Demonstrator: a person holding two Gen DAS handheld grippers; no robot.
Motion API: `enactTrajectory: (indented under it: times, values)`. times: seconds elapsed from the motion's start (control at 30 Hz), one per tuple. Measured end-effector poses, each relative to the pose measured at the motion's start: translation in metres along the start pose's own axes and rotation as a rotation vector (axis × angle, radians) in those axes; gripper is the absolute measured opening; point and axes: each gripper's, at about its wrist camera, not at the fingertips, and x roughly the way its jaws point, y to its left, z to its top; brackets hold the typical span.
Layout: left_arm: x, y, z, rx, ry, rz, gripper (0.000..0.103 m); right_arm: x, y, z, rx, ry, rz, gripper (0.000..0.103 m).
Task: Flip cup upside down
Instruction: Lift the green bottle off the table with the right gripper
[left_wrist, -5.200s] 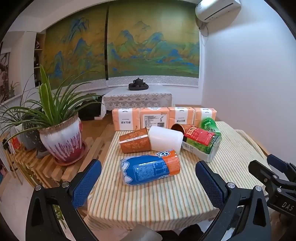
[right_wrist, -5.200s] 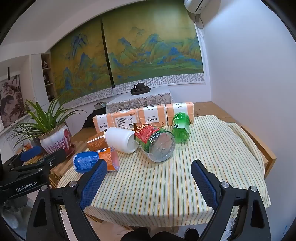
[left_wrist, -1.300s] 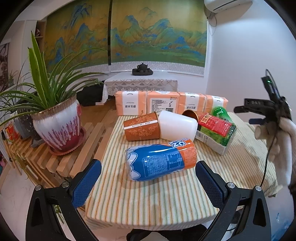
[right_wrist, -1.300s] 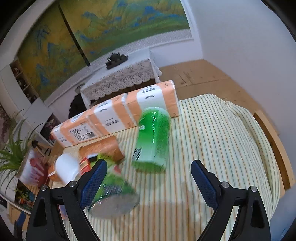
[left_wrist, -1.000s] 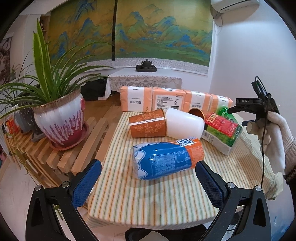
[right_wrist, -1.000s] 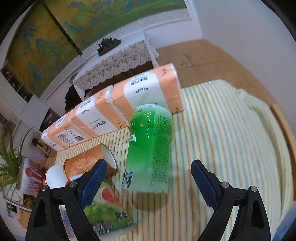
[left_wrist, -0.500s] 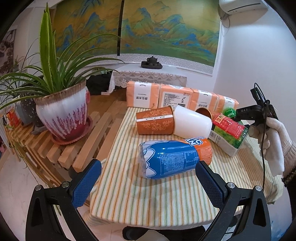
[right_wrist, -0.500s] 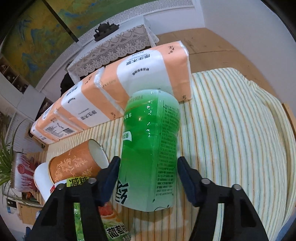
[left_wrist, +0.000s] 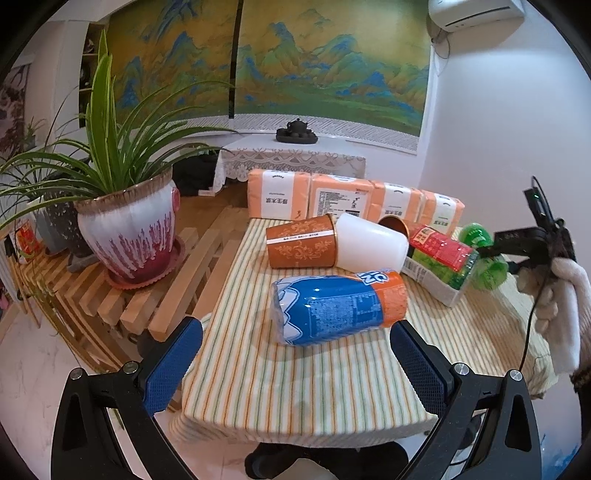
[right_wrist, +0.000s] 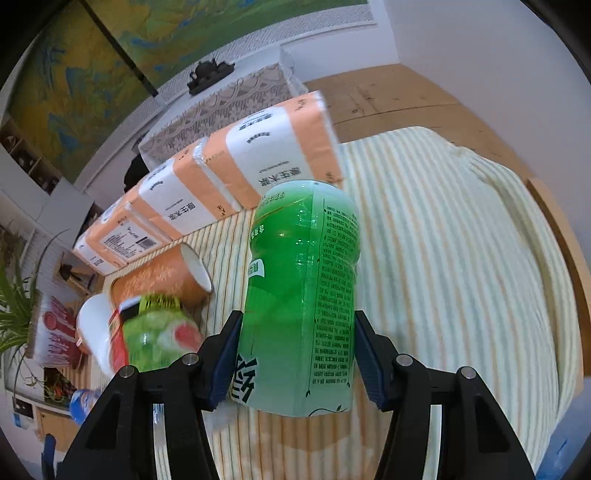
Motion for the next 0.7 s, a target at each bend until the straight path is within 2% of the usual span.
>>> enactTrajectory:
  times: [0.17,0.37,0.53,0.7]
  values:
    - [-0.005,-0.007,-0.002,0.011,0.003,-0.009,0.103,-0.039,-0.010,-0.039,0.007,-0.041,0.023,0.053]
    - [-0.004,-0.017,-0.006,0.025,0.023,-0.005,0.103,-0.072,-0.007,-0.095,0.004,-0.053,0.094,0.053]
    - [0.007,-0.018,-0.008,0.008,0.077,-0.040,0.103,-0.077,0.021,-0.135,-0.050,-0.033,0.145,0.053]
    - [0.010,-0.014,-0.008,-0.002,0.085,-0.031,0.103,-0.068,0.051,-0.159,-0.113,0.001,0.176,0.053]
